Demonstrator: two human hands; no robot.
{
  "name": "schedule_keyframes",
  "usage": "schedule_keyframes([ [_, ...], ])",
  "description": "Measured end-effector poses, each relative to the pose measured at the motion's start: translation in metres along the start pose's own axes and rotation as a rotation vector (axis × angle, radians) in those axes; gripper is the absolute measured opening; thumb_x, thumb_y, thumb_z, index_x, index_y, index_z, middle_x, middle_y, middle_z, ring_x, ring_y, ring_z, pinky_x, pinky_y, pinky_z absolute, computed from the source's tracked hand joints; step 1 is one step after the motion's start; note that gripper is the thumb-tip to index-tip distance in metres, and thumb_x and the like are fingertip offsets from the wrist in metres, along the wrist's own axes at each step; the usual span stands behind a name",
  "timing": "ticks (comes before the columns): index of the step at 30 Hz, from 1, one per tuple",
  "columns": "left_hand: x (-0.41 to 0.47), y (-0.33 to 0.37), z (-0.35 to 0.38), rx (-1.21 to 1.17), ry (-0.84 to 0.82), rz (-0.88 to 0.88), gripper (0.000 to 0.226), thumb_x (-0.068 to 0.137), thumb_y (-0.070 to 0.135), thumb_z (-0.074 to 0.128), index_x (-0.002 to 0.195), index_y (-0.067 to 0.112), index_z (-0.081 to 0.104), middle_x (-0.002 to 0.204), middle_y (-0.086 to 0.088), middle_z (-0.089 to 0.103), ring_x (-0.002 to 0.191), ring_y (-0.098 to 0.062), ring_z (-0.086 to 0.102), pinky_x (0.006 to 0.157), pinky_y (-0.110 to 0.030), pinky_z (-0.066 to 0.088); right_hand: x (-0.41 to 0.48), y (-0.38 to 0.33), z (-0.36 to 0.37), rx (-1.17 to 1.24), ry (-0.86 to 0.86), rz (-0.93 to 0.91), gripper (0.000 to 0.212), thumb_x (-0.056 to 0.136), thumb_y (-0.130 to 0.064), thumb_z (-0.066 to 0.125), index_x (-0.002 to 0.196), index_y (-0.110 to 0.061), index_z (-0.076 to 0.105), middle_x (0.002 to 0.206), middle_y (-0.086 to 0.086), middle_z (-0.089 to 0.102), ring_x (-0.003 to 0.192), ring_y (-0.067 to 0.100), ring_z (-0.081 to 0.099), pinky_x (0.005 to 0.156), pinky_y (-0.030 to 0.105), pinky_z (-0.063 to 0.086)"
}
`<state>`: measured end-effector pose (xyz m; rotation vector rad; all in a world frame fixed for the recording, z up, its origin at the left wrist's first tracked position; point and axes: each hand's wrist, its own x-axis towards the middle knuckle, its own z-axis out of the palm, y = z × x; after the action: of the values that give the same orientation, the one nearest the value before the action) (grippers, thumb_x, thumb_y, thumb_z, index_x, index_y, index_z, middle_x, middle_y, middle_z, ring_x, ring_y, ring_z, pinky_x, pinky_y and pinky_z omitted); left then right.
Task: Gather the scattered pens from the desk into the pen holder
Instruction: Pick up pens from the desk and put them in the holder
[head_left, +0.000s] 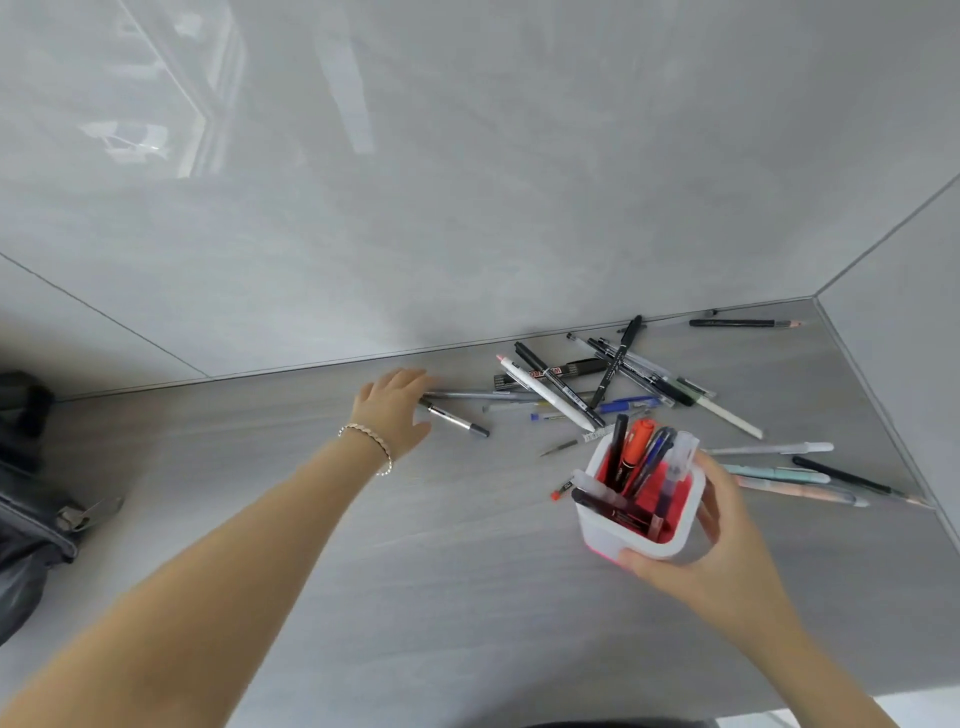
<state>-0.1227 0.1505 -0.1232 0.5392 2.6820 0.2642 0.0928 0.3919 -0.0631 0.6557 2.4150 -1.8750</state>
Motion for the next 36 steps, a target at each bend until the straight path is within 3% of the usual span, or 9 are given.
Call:
schedule_keyframes([
  [5, 0.008, 0.002, 0.019, 0.106, 0.016, 0.044, 0.038, 0.086, 0.021, 0.057, 0.122, 0.016, 0.050, 0.126, -0.010, 0.050, 0.120, -0.032, 0.041, 0.099, -0.040, 0.033, -0.003, 0.004, -0.002, 0.027, 0.012, 0.049, 0.092, 0.046, -0.011, 0.089, 0.116, -0.048, 0.042, 0.112, -0.036, 0.055, 0.104, -0.013, 0.053, 0.082, 0.015, 0.042],
  [8, -0.007, 0.003, 0.029, 0.322, 0.081, 0.221, 0.040, 0.055, 0.026, 0.085, 0.082, 0.008, 0.061, 0.082, -0.012, 0.064, 0.077, -0.029, 0.063, 0.060, -0.029, 0.052, -0.005, 0.003, 0.001, 0.030, 0.010, 0.068, 0.089, 0.049, 0.001, 0.087, 0.107, -0.050, 0.043, 0.103, -0.045, 0.054, 0.098, -0.019, 0.052, 0.078, 0.015, 0.041],
  [10, -0.023, 0.004, 0.033, 0.378, 0.041, 0.224, 0.046, 0.035, 0.027, 0.091, 0.063, 0.011, 0.059, 0.061, -0.006, 0.062, 0.052, -0.023, 0.062, 0.039, -0.021, 0.045, -0.007, 0.001, 0.002, 0.021, -0.002, 0.075, 0.087, 0.050, 0.003, 0.085, 0.103, -0.051, 0.043, 0.098, -0.048, 0.054, 0.095, -0.022, 0.052, 0.073, 0.013, 0.041],
  [15, -0.081, 0.009, 0.031, -0.072, -0.059, -0.012, 0.011, 0.095, 0.016, 0.040, 0.097, 0.006, 0.045, 0.080, -0.011, 0.058, 0.075, -0.034, 0.058, 0.062, -0.039, 0.042, -0.010, -0.003, 0.003, 0.000, -0.028, 0.081, 0.085, 0.051, 0.003, 0.085, 0.098, -0.054, 0.042, 0.092, -0.052, 0.053, 0.090, -0.026, 0.051, 0.066, 0.011, 0.044],
  [21, -0.144, 0.018, -0.035, -0.611, 0.018, 0.001, 0.022, 0.096, 0.024, 0.037, 0.110, 0.040, 0.042, 0.063, 0.008, 0.045, 0.052, -0.002, 0.046, 0.051, -0.010, 0.036, -0.016, -0.006, 0.007, -0.063, -0.094, 0.077, 0.086, 0.051, -0.002, 0.086, 0.104, -0.053, 0.041, 0.105, -0.027, 0.060, 0.095, -0.024, 0.050, 0.074, 0.011, 0.041],
  [27, -0.172, 0.053, -0.092, -0.529, -0.148, 0.011, 0.024, 0.092, 0.022, 0.049, 0.111, 0.034, 0.059, 0.064, 0.005, 0.052, 0.045, 0.003, 0.050, 0.046, -0.006, 0.036, -0.012, -0.017, 0.021, -0.132, -0.193, 0.016, 0.074, 0.053, -0.002, 0.084, 0.097, -0.048, 0.047, 0.099, -0.024, 0.063, 0.091, -0.020, 0.053, 0.067, -0.003, 0.042],
  [32, -0.163, 0.085, -0.091, -0.230, -0.218, 0.119, 0.019, 0.088, 0.028, 0.052, 0.090, 0.017, 0.067, 0.087, -0.009, 0.063, 0.072, -0.017, 0.057, 0.071, -0.028, 0.046, -0.020, -0.031, 0.032, -0.138, -0.242, -0.064, 0.069, 0.052, -0.009, 0.085, 0.105, -0.039, 0.052, 0.101, -0.007, 0.061, 0.095, 0.001, 0.057, 0.078, 0.018, 0.052],
  [34, -0.157, 0.103, -0.077, -0.208, -0.141, 0.137, 0.020, 0.086, 0.027, 0.055, 0.079, 0.011, 0.065, 0.083, -0.008, 0.056, 0.073, -0.020, 0.050, 0.069, -0.030, 0.043, -0.026, -0.033, 0.036, -0.164, -0.300, -0.096, 0.072, 0.054, -0.012, 0.084, 0.104, -0.050, 0.050, 0.105, -0.024, 0.059, 0.099, -0.009, 0.054, 0.084, 0.012, 0.049],
  [36, -0.155, 0.119, -0.063, -0.265, -0.006, 0.117, 0.011, 0.080, 0.023, 0.062, 0.079, 0.013, 0.065, 0.077, 0.004, 0.046, 0.074, -0.017, 0.050, 0.062, -0.023, 0.040, -0.031, -0.027, 0.039, -0.196, -0.317, -0.081, 0.086, 0.054, -0.021, 0.085, 0.119, -0.051, 0.037, 0.123, -0.023, 0.049, 0.114, -0.007, 0.047, 0.099, 0.027, 0.046],
])
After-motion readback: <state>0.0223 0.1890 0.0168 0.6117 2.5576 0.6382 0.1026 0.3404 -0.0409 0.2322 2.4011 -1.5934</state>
